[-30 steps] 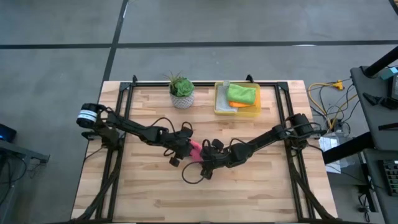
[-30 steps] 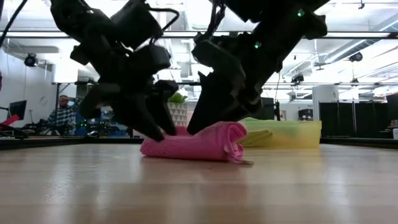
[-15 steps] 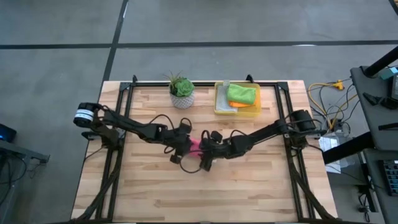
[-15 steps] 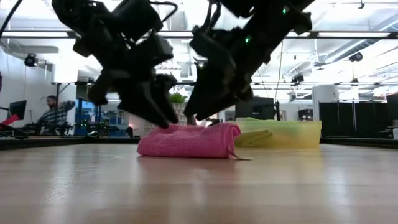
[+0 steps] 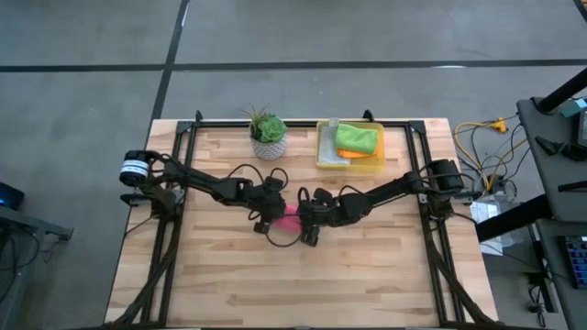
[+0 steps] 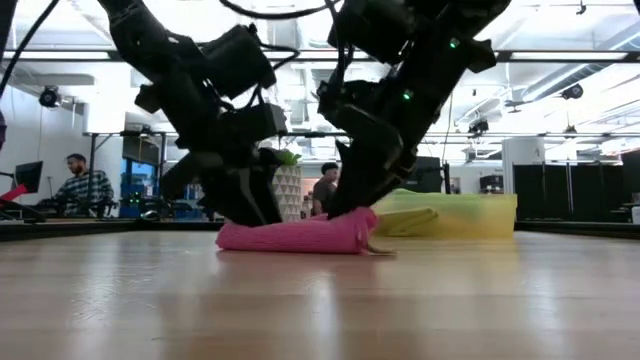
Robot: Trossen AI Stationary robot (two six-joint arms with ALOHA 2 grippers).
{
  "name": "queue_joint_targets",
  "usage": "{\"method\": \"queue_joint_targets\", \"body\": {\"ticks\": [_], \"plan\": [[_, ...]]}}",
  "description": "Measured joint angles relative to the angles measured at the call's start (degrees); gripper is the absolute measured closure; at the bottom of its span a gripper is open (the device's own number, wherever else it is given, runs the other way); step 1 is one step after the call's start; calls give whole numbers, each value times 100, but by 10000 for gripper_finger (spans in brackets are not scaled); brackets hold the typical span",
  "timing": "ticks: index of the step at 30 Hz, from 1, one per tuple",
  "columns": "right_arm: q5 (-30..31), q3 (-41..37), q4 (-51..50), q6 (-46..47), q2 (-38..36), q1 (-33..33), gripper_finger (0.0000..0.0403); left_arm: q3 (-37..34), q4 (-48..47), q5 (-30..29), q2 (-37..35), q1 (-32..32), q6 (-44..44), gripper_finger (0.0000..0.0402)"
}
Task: Fold microfiber towels
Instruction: Fold the pink microfiber cloth
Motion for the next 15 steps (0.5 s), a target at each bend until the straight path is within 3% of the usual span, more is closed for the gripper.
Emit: {"method": "queue_joint_targets", "body": {"ticks": [8, 15], "plan": [[-91, -48, -524, -127, 2, -35, 204, 11, -218, 35, 32, 253, -11, 247], [-37, -59, -1202, 280, -338, -27, 207, 7, -339, -133, -435, 396, -4, 247]]}}
